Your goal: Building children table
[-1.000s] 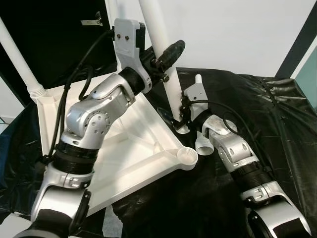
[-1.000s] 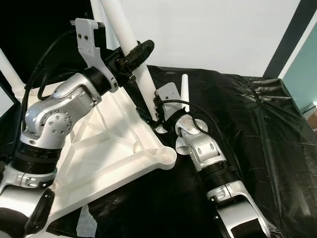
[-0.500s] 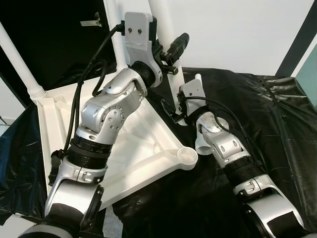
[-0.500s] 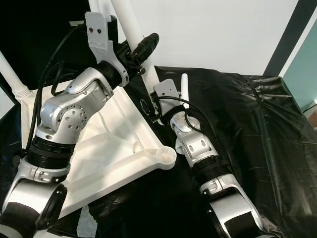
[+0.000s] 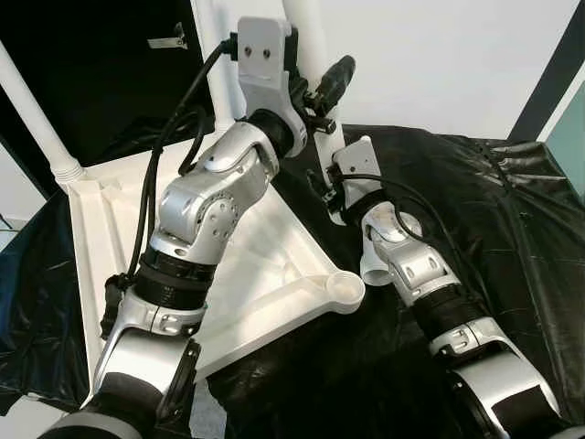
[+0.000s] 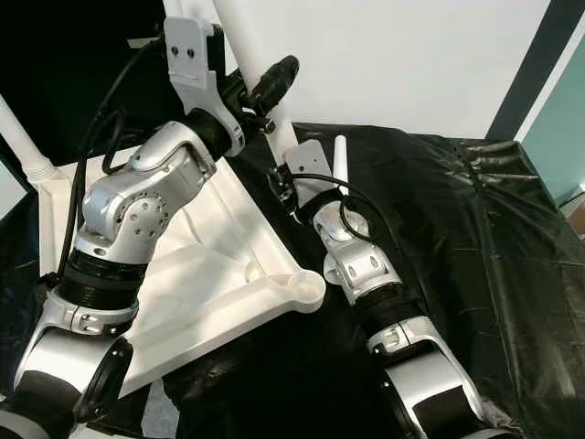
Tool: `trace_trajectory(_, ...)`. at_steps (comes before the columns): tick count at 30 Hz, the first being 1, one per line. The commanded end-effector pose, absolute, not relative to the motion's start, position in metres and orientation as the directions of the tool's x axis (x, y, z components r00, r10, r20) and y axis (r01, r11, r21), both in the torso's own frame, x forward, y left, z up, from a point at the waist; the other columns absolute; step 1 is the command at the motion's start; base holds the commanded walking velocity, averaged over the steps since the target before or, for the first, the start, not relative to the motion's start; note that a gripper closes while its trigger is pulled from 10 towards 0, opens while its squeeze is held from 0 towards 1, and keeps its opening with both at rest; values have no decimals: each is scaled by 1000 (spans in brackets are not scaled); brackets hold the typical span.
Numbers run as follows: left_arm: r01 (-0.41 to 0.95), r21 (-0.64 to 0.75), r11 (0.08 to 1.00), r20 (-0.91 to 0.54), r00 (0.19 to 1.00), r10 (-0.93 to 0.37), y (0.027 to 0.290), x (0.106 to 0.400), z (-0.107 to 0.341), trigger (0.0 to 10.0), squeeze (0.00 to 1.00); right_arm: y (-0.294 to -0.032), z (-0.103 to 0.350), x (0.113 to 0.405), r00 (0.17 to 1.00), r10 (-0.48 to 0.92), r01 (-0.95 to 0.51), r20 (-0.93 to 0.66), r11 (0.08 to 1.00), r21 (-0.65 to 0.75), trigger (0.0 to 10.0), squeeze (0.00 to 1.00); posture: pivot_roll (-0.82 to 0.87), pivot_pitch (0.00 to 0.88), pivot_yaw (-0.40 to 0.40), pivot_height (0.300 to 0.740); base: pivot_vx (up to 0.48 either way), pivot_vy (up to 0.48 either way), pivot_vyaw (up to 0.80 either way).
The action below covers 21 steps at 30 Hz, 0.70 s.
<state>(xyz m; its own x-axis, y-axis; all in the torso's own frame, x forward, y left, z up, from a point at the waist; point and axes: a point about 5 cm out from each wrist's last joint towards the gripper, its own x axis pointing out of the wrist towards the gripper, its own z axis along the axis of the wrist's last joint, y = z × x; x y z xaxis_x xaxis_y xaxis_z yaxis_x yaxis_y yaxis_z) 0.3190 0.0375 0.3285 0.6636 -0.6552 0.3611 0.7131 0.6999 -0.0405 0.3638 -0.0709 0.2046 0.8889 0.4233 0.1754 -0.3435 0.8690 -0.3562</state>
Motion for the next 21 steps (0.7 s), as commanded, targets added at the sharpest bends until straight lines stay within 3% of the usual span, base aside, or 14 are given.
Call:
trace_trajectory(1,764,-33,644,369,609,-702,24,312,332,10000,0,-65,207,364,881,435,-348,186,863,-367,0,0,-13,0,23,740,0,0,0)
trace_trajectory(8,754,-24,656,371,616,-695,22,313,331,10000,0,-67,203,364,890,417,-329,183,867,-375,0,0,-15,0,24,740,0,0,0)
trace_trajectory(9,753,-23,658,372,617,-693,22,313,331,10000,0,-67,202,363,893,413,-327,181,869,-371,1686,0,-14,0,24,740,0,0,0)
trace_trajectory(10,753,-23,658,372,617,-693,22,313,331,10000,0,-67,202,363,893,413,-327,181,869,-371,1686,0,-14,0,24,740,0,0,0)
trace_trajectory(11,761,-29,648,374,609,-699,22,312,330,10000,0,-68,200,364,899,401,-322,176,877,-356,10000,0,-13,0,24,740,0,0,0)
trace_trajectory(13,761,-29,648,374,609,-699,22,312,330,10000,0,-68,200,364,899,401,-322,176,877,-356,10000,0,-13,0,24,740,0,0,0)
trace_trajectory(14,768,-35,639,376,603,-704,22,311,328,10000,1000,-69,198,364,906,387,-317,171,889,-332,10000,0,-12,0,24,740,0,0,0)
trace_trajectory(18,765,-33,643,375,606,-702,23,311,326,10000,1000,-70,196,364,913,371,-310,169,901,-305,10000,0,-12,0,23,740,0,0,0)
trace_trajectory(19,772,-21,635,371,596,-712,24,308,321,10000,0,-72,194,364,921,351,-298,167,913,-278,10000,0,-11,0,22,740,0,0,0)
trace_trajectory(21,780,-4,626,356,586,-728,26,303,312,10000,0,-75,189,363,934,323,-284,151,931,-230,10000,0,-8,0,19,740,0,0,0)
